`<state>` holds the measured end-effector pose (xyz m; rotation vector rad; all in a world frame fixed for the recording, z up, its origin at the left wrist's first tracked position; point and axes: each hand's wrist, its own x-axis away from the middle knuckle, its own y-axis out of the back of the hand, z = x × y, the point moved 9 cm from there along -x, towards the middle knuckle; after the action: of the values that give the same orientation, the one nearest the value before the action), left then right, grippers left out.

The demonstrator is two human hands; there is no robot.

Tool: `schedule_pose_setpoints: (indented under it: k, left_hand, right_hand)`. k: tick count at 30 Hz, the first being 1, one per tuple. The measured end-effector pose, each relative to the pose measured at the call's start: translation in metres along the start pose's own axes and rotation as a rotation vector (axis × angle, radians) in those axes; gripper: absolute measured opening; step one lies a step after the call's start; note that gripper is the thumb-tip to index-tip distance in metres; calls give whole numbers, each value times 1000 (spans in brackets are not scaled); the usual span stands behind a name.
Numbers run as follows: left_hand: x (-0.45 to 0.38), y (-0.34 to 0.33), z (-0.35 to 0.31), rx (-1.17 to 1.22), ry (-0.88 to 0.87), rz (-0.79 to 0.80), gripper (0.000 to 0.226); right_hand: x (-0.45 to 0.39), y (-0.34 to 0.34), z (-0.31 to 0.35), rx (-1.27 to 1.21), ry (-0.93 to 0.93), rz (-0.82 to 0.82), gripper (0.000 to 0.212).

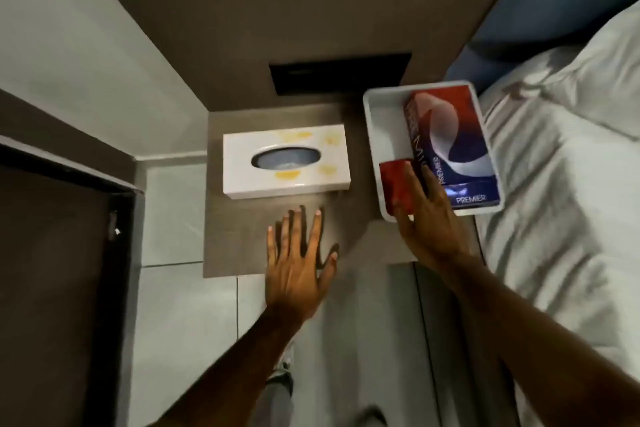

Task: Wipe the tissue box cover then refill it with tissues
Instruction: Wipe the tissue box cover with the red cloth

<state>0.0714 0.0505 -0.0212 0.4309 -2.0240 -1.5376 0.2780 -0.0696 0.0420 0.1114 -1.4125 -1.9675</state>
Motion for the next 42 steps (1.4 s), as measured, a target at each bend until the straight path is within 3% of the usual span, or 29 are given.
schedule_pose_setpoints:
  k: [7,14,24,28,32,36,40,42]
  left_hand:
    - [-37,-55,27,-24,-16,-108,72]
    - [-53,-64,39,5,-5,-124,74]
    - [-52,-67,40,-3,-2,-96,75]
    - [-41,-47,38,71,-12,-31,72]
    - [-26,11,44,111,-80,-128,65]
    - [-67,69,88,53,3,-250,63]
    - [-136,75,134,-48,72,-230,66]
    - [-162,69,151,-71,85,-206,66]
  right_hand:
    - [-60,-49,-18,81,-110,120,56]
    - [-71,-55,-26,209,-213,219,72]
    - [-73,-48,-15,188,-149,4,58]
    - [-63,-21,-2,33,-166,-86,53]
    - [-45,13,34,-124,-177,-197,57]
    - [-71,7,92,-144,-83,-116,61]
    - [-104,-44,116,-26,-50,41,62]
    - [-109,-51,116,92,-30,-22,59]
